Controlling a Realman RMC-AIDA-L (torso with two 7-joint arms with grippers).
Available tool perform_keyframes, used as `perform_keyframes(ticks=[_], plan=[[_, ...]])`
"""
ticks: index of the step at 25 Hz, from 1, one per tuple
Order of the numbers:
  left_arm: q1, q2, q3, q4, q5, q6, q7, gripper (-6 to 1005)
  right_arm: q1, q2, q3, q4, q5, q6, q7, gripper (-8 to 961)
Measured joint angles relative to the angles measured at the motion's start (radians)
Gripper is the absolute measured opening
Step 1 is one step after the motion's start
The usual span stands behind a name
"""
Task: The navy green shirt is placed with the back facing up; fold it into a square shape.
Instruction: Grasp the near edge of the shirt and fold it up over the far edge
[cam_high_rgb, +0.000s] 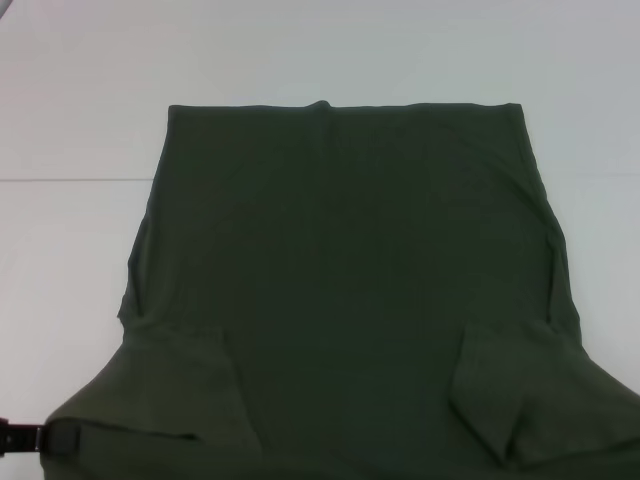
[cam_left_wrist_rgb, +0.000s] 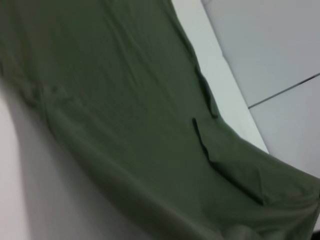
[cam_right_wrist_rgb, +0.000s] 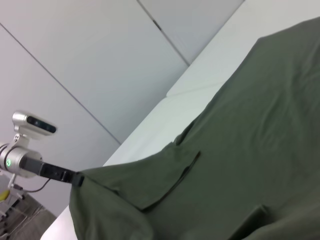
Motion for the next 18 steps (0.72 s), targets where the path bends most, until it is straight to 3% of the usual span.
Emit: perform_keyframes(ticks=[8,15,18], plan=[[0.02,0.003,-0.108,-0.017,-0.085,-0.01,0.081,27,0.0,-0.001,0.096,0.014,0.049,0.002,-0.005,38],[0.039,-0.005,-0.112,-0.052,-0.204,-0.04,0.116,27,0.017,-0.007,0.161,0.08,0.117,0.029,0.014,37],[0.046,-0.013,-0.113,-0.072,-0.255,-0.055,0.137,26,0.033,0.001,0.166,0.102,0.13,0.048,0.016,37]])
